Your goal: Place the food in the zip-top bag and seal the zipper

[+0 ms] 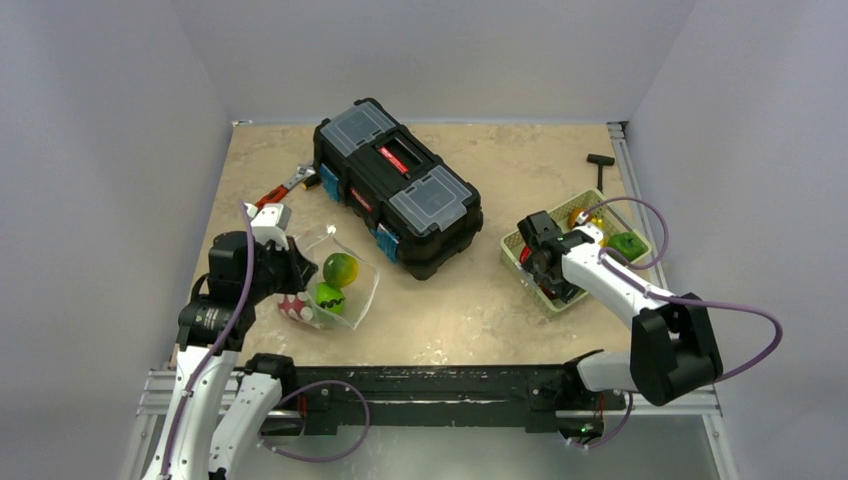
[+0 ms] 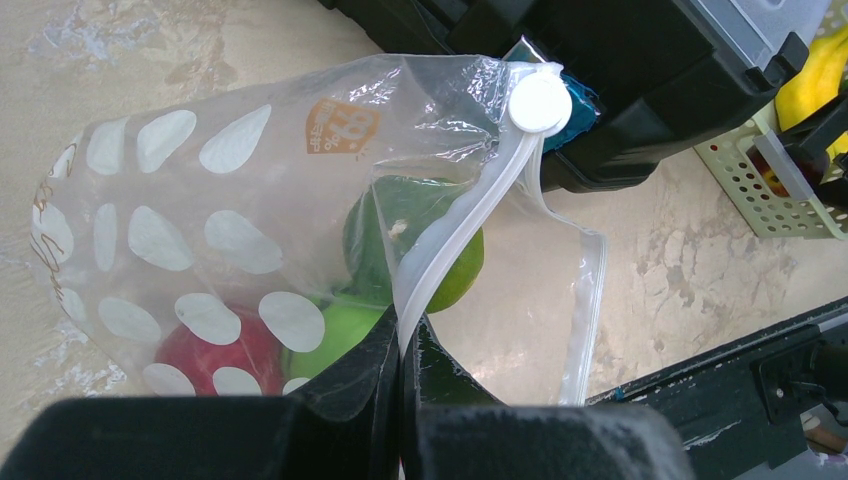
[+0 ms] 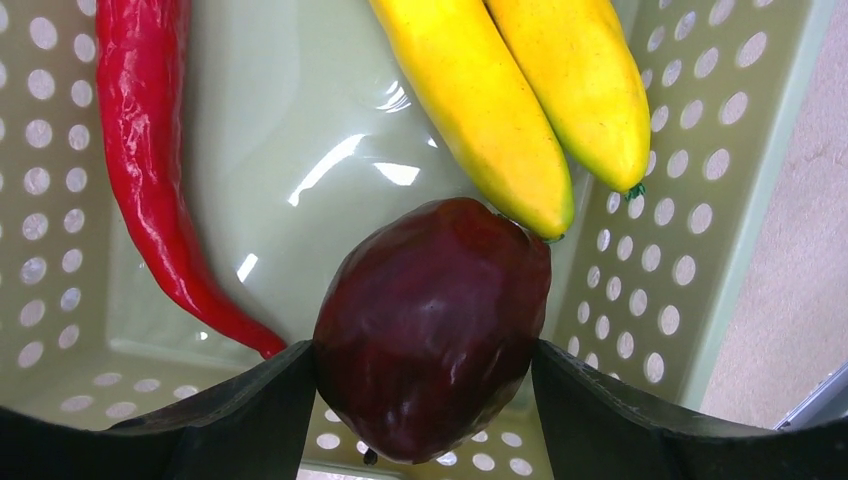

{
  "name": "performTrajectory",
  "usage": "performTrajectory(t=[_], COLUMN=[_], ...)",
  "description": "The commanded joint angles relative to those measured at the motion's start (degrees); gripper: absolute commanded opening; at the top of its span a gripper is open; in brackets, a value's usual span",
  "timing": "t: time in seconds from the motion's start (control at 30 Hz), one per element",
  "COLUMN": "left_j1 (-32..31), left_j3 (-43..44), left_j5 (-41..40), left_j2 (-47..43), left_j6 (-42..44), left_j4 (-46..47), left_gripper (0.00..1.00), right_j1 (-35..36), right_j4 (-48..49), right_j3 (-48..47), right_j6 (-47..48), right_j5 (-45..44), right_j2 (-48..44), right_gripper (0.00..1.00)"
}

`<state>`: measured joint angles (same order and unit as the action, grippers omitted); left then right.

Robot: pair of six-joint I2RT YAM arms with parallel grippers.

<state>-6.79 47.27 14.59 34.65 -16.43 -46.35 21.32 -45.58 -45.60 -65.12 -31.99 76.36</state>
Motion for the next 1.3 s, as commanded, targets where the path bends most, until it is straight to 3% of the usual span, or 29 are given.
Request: performTrajectory(t=[0.0, 0.23, 0.47, 0.6, 0.77, 0.93, 1.0, 1.1, 1.17, 1.27], left_j1=[-0.17, -0.16, -0.16, -0.18, -0.16, -0.16, -0.17, -0.16, -0.16, -0.16], left_j3=[0.83, 0.88, 0.96, 0.91, 0.83, 0.87, 0.89, 0.92, 0.9, 0.89], left_j5=[0.08, 0.17, 0.27, 0.22, 0.22, 0.31, 0.28, 0.34, 0.27, 0.31], left_j2=[0.19, 0.4, 0.48, 0.26, 0.16, 0.06, 0.02, -0.03, 0.02, 0.06], left_j6=[-0.09, -0.1, -0.1, -0.09, -0.1, -0.1, -0.08, -0.1, -0.1, -0.1], left_j4=[1.83, 1.81, 1.85, 1.82, 1.84, 1.87, 1.85, 1.81, 1.83, 1.81], left_gripper=[0.0, 0.0, 0.0, 0.0, 0.0, 0.0, 0.0, 0.0, 0.0, 0.0], right_j1=[-0.14, -0.14, -0.22, -0.15, -0.15, -0.16, -0.09, 0.94, 5.01, 17.21], right_j4=[1.75, 0.94, 1.84, 6.07, 20.38, 46.83, 56.76, 71.96, 75.33, 69.38], right_j3=[0.87, 0.23, -1.22, -1.1, 2.59, 10.58, 12.92, 15.33, 14.12, 8.43], right_j6=[-2.2, -2.17, -0.21, 4.74, 19.3, 32.28, 31.26, 26.65, 27.22, 35.99], right_j5=[-1.15, -3.7, -6.76, -4.93, 8.97, 39.75, 55.8, 70.42, 73.58, 69.48], right_j2=[-0.57, -3.94, -11.27, -16.58, -25.79, -34.39, -34.27, -30.87, -28.1, -24.66], right_gripper=[0.7, 0.52, 0.18, 0.12, 0.11, 0.1, 0.07, 0.02, 0.0, 0.0])
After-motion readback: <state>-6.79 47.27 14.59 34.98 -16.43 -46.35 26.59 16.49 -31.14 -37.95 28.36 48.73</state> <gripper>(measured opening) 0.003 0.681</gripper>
